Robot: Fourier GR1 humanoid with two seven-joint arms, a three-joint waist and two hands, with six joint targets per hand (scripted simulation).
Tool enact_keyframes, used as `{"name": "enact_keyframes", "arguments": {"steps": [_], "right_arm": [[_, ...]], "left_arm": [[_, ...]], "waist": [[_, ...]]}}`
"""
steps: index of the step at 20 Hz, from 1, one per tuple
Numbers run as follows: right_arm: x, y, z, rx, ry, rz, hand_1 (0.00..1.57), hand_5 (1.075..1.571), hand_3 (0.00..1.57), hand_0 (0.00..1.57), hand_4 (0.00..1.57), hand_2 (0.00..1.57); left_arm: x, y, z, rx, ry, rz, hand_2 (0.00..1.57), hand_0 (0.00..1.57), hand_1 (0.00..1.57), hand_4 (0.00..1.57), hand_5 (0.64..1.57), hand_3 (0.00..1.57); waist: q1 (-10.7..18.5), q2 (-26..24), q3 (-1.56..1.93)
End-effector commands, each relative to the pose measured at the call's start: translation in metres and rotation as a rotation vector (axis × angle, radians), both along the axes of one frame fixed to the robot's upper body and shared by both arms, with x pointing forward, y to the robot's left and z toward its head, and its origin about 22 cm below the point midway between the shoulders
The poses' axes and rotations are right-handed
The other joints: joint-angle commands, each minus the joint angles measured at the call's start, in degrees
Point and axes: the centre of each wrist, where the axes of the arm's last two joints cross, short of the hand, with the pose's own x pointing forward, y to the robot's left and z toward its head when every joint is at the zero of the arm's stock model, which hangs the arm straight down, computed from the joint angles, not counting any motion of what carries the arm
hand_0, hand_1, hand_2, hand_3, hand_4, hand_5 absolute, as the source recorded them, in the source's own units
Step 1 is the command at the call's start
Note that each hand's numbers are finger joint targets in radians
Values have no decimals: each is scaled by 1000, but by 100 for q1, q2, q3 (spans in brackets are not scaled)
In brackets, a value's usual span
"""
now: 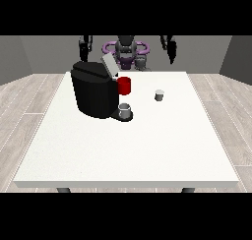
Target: Insert the coffee pod into the coffee machine and close the lid
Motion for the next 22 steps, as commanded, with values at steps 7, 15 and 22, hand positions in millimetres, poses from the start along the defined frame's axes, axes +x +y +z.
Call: {"name": "enact_keyframes", "arguments": {"steps": [7, 15, 22], "right_arm": [[-10, -13, -21, 50, -12, -275, 0, 1571, 0, 0, 128, 0], [-11, -34, -18, 65, -37, -265, 0, 1571, 0, 0, 217, 0], [18, 6, 15, 102, -132, -179, 0, 1571, 0, 0, 186, 0]], "left_arm": [[-18, -7, -24, -88, -52, -19, 0, 0, 0, 319, 1571, 0], [-10, 10, -19, 112, -10, -44, 0, 0, 0, 320, 1571, 0], [52, 45, 23, 221, 30, 20, 0, 0, 0, 0, 1571, 0]], "waist": [[-169, -393, 0], [-234, -351, 2], [-691, 241, 0]]}}
